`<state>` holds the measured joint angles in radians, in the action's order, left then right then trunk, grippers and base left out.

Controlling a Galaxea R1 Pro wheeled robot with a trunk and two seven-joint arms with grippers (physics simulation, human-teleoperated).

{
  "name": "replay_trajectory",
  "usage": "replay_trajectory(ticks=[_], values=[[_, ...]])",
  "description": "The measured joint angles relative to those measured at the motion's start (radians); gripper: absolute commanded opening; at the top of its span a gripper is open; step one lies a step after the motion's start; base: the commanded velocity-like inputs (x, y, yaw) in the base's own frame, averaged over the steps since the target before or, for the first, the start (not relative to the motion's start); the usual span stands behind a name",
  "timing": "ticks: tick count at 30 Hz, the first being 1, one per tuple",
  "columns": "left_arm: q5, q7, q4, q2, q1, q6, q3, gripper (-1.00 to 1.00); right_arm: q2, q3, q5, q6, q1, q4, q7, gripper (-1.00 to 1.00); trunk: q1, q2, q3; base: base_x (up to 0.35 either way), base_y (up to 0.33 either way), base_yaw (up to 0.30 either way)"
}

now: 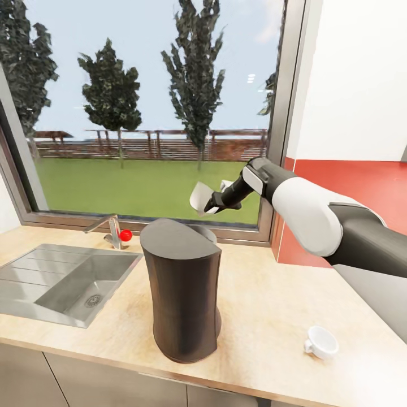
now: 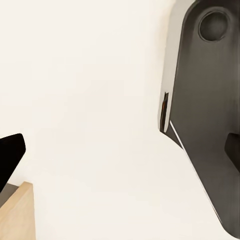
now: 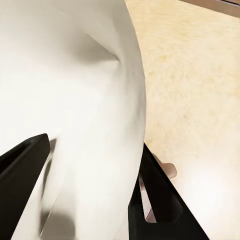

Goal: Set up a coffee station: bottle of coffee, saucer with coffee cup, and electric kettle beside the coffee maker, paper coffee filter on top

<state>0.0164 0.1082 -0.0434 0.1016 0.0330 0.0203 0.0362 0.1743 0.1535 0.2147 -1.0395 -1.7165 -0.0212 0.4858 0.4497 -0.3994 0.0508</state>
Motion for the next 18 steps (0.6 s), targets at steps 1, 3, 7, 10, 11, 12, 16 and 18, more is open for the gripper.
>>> replay_trajectory(ticks=[1,3,7,10,11,12,16,18], values=[[0.000,0.000,0.000,0.000,0.000,0.000,0.000,1.00,0.000,0.000,0.000,0.000,0.000,0.000,0.000,-1.00,0.000,0.000,0.000,0.000,0.000,0.000],[0.000,0.000,0.000,-0.001,0.000,0.000,0.000,1.00,0.000,0.000,0.000,-0.001,0.000,0.001,-0.001,-1.00,0.000,0.000,0.000,0.000,0.000,0.000],[0.000,0.000,-0.001,0.000,-0.001,0.000,0.000,1.00,0.000,-0.003,0.001,-0.004,0.000,0.003,-0.001,-1.00,0.000,0.000,0.000,0.000,0.000,0.000],[0.000,0.000,-0.001,0.000,-0.001,0.001,0.000,1.00,0.000,-0.003,0.001,-0.004,0.000,0.004,-0.002,-1.00,0.000,0.000,0.000,-0.027,0.000,0.000],[0.000,0.000,-0.001,0.000,-0.001,0.001,0.000,1.00,0.000,-0.003,0.002,-0.004,0.000,0.004,-0.001,-1.00,0.000,0.000,0.000,-0.165,0.000,0.000],[0.000,0.000,-0.001,0.000,-0.001,0.001,0.000,1.00,0.000,-0.003,0.002,-0.004,0.000,0.004,-0.002,-1.00,0.000,0.000,0.000,-0.199,0.000,0.000],[0.000,0.000,-0.001,0.000,-0.002,0.001,0.000,1.00,0.000,-0.004,0.001,-0.004,0.000,0.004,-0.002,-1.00,0.000,0.000,0.000,-0.139,0.000,0.000],[0.000,0.000,-0.001,0.000,-0.002,0.001,0.000,1.00,0.000,-0.004,0.001,-0.004,0.000,0.004,-0.002,-1.00,0.000,0.000,0.000,-0.030,0.000,0.000]])
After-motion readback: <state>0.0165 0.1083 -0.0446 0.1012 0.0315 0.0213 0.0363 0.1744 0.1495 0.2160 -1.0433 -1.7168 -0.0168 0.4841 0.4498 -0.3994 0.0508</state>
